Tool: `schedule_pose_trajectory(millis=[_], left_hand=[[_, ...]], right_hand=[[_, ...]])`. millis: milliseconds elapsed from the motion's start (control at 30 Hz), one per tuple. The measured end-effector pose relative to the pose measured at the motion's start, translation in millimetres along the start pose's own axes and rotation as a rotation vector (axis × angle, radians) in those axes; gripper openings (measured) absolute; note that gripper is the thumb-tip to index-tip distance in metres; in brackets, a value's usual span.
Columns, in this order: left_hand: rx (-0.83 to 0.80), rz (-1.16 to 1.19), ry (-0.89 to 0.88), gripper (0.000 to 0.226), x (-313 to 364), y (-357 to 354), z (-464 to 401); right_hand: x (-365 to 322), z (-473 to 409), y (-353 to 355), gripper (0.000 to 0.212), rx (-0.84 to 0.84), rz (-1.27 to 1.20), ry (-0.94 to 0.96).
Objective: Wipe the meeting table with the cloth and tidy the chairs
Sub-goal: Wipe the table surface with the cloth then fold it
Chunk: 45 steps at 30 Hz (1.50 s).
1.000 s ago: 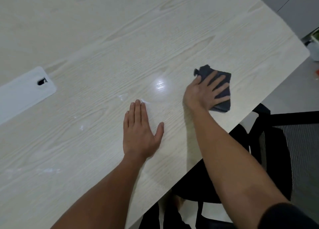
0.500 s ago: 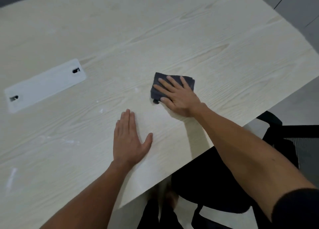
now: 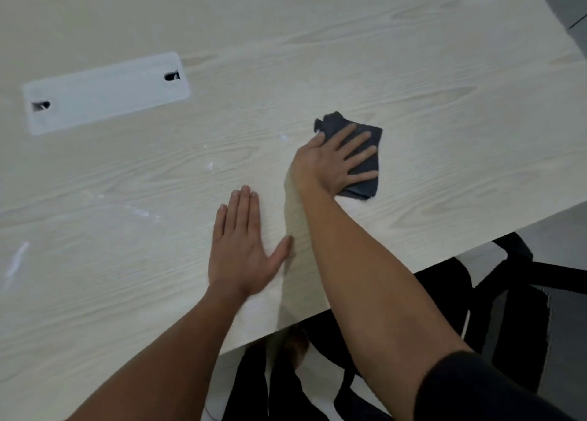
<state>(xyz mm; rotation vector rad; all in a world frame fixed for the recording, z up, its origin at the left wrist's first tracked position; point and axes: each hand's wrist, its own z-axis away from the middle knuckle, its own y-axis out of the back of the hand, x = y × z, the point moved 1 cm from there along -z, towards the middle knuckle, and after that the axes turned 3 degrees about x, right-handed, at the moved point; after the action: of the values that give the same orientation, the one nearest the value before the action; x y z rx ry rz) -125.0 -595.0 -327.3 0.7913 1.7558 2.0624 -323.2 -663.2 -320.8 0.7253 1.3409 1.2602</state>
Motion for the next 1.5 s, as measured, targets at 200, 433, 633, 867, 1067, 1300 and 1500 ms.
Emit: schedule_pose_trajectory(millis=[200,433,633,867,1067,1300,1500], left_hand=[[-0.011,0.012,-0.013,0.105,-2.2,4.0,-3.2],[-0.001,-0.008,0.024,0.100,-2.0,0.7,-2.2],[-0.004,0.014,0.029,0.100,-1.7,2.2,-0.3],[-0.011,0.150,-0.008,0.098,-10.3,10.1,2.7],[0.021,0.100,0.003,0.095,-82.9,19.8,31.6],[0.023,0.014,-0.070,0.093,-108.7,12.8,40.6],[0.039,0.055,-0.071,0.093,-108.0,14.2,42.8]], right_hand=[[-83.3,25.0,-35.1,0.062,-0.253,0.190,0.989],[-7.3,-47.1,9.3,0.058,-0.372,0.276,1.446],[108.4,-104.5,60.5,0.060,-0.192,0.252,0.786],[99.2,-5.1,35.5,0.066,0.019,0.070,-0.065],[-39.3,76.3,-20.8,0.068,-0.047,0.049,0.171],[-88.7,102.2,-42.9,0.060,-0.342,0.233,1.267],[2.6,29.1,-3.7,0.057,-0.215,0.280,1.119]])
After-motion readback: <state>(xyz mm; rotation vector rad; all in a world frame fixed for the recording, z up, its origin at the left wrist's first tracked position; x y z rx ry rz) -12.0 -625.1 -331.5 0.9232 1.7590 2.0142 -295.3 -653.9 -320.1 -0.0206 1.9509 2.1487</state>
